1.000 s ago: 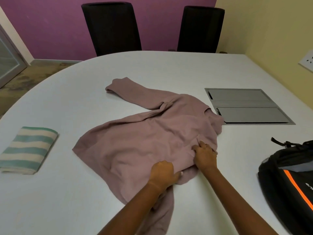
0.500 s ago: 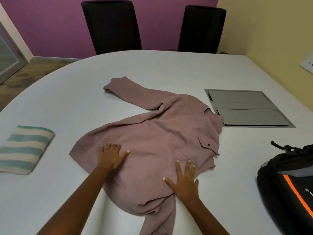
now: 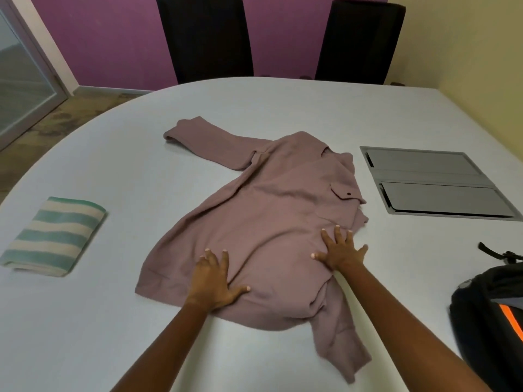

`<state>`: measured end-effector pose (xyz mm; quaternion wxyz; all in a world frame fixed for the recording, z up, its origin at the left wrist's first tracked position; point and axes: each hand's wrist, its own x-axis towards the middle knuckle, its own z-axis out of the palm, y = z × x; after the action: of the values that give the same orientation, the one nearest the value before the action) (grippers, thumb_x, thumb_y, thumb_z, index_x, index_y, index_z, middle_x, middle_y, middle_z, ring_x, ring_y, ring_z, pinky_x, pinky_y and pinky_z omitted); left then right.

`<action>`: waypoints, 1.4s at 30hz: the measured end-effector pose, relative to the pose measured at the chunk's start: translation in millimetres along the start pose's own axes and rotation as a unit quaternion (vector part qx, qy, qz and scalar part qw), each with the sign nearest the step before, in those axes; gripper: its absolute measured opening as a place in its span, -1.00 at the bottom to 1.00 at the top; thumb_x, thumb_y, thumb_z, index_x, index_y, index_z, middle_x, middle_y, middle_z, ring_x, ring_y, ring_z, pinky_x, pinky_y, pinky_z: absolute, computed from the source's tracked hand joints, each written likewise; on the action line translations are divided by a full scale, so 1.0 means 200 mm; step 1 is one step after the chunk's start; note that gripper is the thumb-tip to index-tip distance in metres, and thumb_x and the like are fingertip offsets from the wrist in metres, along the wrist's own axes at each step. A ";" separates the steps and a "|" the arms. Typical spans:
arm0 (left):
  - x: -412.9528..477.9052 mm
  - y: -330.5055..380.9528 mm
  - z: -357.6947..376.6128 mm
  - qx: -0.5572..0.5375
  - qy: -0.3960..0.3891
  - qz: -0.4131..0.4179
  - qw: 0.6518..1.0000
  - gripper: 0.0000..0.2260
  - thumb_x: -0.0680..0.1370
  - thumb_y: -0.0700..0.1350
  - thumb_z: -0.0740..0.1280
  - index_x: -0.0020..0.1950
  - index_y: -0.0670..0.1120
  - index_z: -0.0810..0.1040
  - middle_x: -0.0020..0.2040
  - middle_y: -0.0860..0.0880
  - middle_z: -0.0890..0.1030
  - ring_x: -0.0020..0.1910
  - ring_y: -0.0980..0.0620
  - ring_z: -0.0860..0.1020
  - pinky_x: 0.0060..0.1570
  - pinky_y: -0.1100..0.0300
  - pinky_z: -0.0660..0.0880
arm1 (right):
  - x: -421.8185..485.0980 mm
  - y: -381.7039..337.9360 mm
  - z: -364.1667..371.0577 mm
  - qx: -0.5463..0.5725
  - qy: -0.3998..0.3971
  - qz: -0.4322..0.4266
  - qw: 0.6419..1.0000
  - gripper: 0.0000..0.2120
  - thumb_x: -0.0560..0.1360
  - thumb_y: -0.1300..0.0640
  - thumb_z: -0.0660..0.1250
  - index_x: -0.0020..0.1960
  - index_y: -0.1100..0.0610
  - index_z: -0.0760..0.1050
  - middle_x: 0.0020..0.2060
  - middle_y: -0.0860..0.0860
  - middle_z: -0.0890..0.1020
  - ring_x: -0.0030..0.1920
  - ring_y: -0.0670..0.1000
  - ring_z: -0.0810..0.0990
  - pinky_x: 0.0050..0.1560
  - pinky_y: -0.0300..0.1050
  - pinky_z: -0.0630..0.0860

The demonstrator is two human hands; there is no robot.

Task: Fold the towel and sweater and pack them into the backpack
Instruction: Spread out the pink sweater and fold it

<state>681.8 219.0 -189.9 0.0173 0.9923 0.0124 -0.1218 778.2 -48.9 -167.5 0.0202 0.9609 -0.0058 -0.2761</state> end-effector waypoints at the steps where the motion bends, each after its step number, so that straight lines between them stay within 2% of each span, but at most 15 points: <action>1: -0.02 0.03 0.00 0.005 -0.016 0.004 1.000 0.31 0.08 0.55 -0.58 0.44 -0.26 0.26 0.30 -0.50 0.33 0.14 -0.35 0.50 0.16 -0.06 0.44 | 0.01 0.00 -0.01 -0.005 0.009 0.010 1.000 -0.28 0.53 -0.29 0.04 0.52 -0.07 -0.24 0.52 0.02 -0.24 0.50 0.17 -0.25 0.39 0.36 -0.09; 4: -0.08 0.15 -0.02 -0.014 -0.043 0.021 0.999 0.40 -0.14 0.51 -0.65 0.52 -0.18 0.01 0.43 -0.37 0.20 0.27 -0.22 0.42 0.25 0.08 0.32 | 0.01 -0.03 -0.04 -0.040 0.059 0.039 0.997 -0.41 0.62 -0.09 0.00 0.53 -0.01 -0.19 0.52 0.04 -0.22 0.51 0.17 -0.25 0.40 0.36 -0.10; 7: -0.15 0.31 -0.05 -0.035 -0.061 0.043 0.997 0.32 -0.04 0.52 -0.52 0.51 -0.24 0.04 0.40 -0.37 0.24 0.27 -0.22 0.42 0.21 0.09 0.33 | -0.03 -0.08 -0.04 -0.042 0.102 0.046 0.993 -0.50 0.63 0.15 -0.09 0.53 0.10 -0.14 0.52 0.07 -0.18 0.51 0.15 -0.20 0.41 0.32 -0.08; 10: -0.19 0.44 -0.04 -0.004 0.003 0.116 0.993 0.10 0.31 0.49 -0.43 0.16 -0.25 0.58 -0.07 -0.26 0.62 -0.20 -0.10 0.63 -0.23 0.26 0.50 | -0.08 -0.12 0.01 -0.014 0.121 0.017 0.992 -0.52 0.61 0.23 -0.10 0.52 0.15 -0.05 0.53 0.08 -0.10 0.52 0.15 -0.11 0.43 0.27 0.02; 13: -0.20 0.48 0.06 -0.023 0.012 0.165 0.986 -0.12 0.43 0.42 -0.36 -0.17 -0.03 0.67 -0.42 0.07 0.57 -0.55 0.13 0.50 -0.52 0.40 0.35 | -0.14 -0.12 0.07 0.036 0.131 0.004 0.991 -0.58 0.62 0.19 -0.06 0.48 0.07 0.12 0.52 0.10 0.03 0.50 0.15 0.01 0.41 0.25 0.08; 15: -0.20 0.47 0.02 -0.053 0.015 0.186 0.981 -0.16 0.45 0.42 -0.35 -0.08 0.02 0.65 -0.33 0.03 0.59 -0.44 0.07 0.56 -0.39 0.33 0.41 | -0.18 -0.09 0.09 0.073 0.160 0.007 0.984 -0.60 0.61 0.17 -0.02 0.44 0.08 0.19 0.48 0.12 0.13 0.45 0.16 0.14 0.38 0.20 0.15; 17: -0.16 0.38 0.00 -0.060 0.006 0.160 0.985 -0.17 0.43 0.42 -0.35 0.23 0.00 0.50 0.05 -0.08 0.58 -0.01 -0.07 0.57 0.01 0.12 0.41 | -0.21 -0.04 0.12 0.101 0.200 0.026 0.974 -0.61 0.60 0.12 0.03 0.43 0.11 0.23 0.42 0.16 0.24 0.37 0.18 0.27 0.33 0.14 0.26; 20: -0.11 0.24 0.00 -0.018 0.017 0.011 1.000 -0.43 0.51 0.21 0.13 0.43 -0.06 0.30 0.42 -0.25 0.30 0.38 -0.22 0.31 0.32 -0.17 0.24 | -0.27 0.05 0.13 0.141 0.219 0.092 0.961 -0.55 0.59 0.02 0.10 0.44 0.13 0.20 0.38 0.21 0.28 0.33 0.21 0.31 0.28 0.13 0.31; 21: -0.10 0.20 0.00 -0.036 0.035 -0.051 0.997 -0.43 0.50 0.14 0.26 0.44 -0.06 0.28 0.44 -0.31 0.24 0.39 -0.27 0.28 0.32 -0.23 0.24 | -0.28 0.08 0.13 0.165 0.215 0.115 0.956 -0.53 0.58 -0.01 0.12 0.44 0.13 0.19 0.36 0.23 0.29 0.32 0.22 0.32 0.27 0.13 0.32; 23: -0.09 0.13 0.01 -0.115 0.013 -0.144 0.983 -0.50 0.56 0.05 0.22 0.47 -0.03 0.20 0.42 -0.30 0.23 0.35 -0.26 0.32 0.30 -0.12 0.31 | -0.29 0.13 0.13 0.240 0.206 0.141 0.938 -0.51 0.56 0.00 0.18 0.43 0.17 0.21 0.29 0.26 0.36 0.28 0.26 0.36 0.24 0.13 0.34; 26: -0.07 0.09 0.03 -0.277 0.045 -0.173 0.944 -0.66 0.62 -0.08 0.10 0.39 -0.09 0.31 0.21 -0.21 0.42 0.10 -0.16 0.48 0.13 0.01 0.44 | -0.29 0.17 0.11 0.351 0.229 0.118 0.900 -0.59 0.52 0.19 0.25 0.35 0.23 0.33 0.18 0.29 0.48 0.18 0.28 0.46 0.17 0.08 0.42; 31: -0.06 0.01 -0.06 -0.405 0.131 -0.201 0.882 -0.68 0.56 -0.34 0.11 0.22 -0.17 0.52 0.14 -0.25 0.46 0.13 -0.25 0.50 0.18 0.01 0.38 | -0.36 0.10 -0.04 0.451 0.330 0.011 0.829 -0.76 0.46 0.40 0.26 0.10 0.28 0.55 0.02 0.21 0.61 -0.04 0.09 0.53 0.04 -0.16 0.45; 35: -0.07 -0.11 -0.21 -0.379 0.235 -0.211 0.870 -0.68 0.55 -0.32 0.11 0.23 -0.17 0.51 0.12 -0.27 0.44 0.04 -0.28 0.51 0.07 -0.05 0.41 | -0.45 -0.07 -0.16 0.460 0.387 -0.103 0.792 -0.81 0.45 0.42 0.28 -0.02 0.28 0.60 -0.09 0.10 0.60 -0.11 -0.02 0.51 -0.10 -0.57 0.36; 39: -0.06 -0.26 -0.26 -0.325 0.285 -0.258 0.864 -0.66 0.55 -0.32 0.11 0.27 -0.16 0.48 0.16 -0.28 0.41 0.05 -0.31 0.47 0.04 -0.13 0.41 | -0.48 -0.33 -0.12 0.408 0.376 -0.227 0.800 -0.79 0.43 0.39 0.25 -0.03 0.29 0.62 -0.09 0.20 0.63 -0.08 0.05 0.55 -0.01 -0.37 0.37; 42: -0.06 -0.29 -0.19 -0.268 0.210 -0.282 0.897 -0.62 0.53 -0.30 0.19 0.36 -0.25 0.37 0.28 -0.35 0.35 0.21 -0.37 0.37 0.20 -0.18 0.31 | -0.46 -0.50 0.03 0.367 0.292 -0.299 0.831 -0.69 0.47 0.23 0.16 0.08 0.32 0.58 0.04 0.24 0.62 0.06 0.14 0.59 0.17 -0.24 0.36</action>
<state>676.5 279.0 -152.6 0.2442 0.9076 0.3275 0.0972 698.2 52.1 -127.7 -0.4164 0.8885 0.1869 0.0473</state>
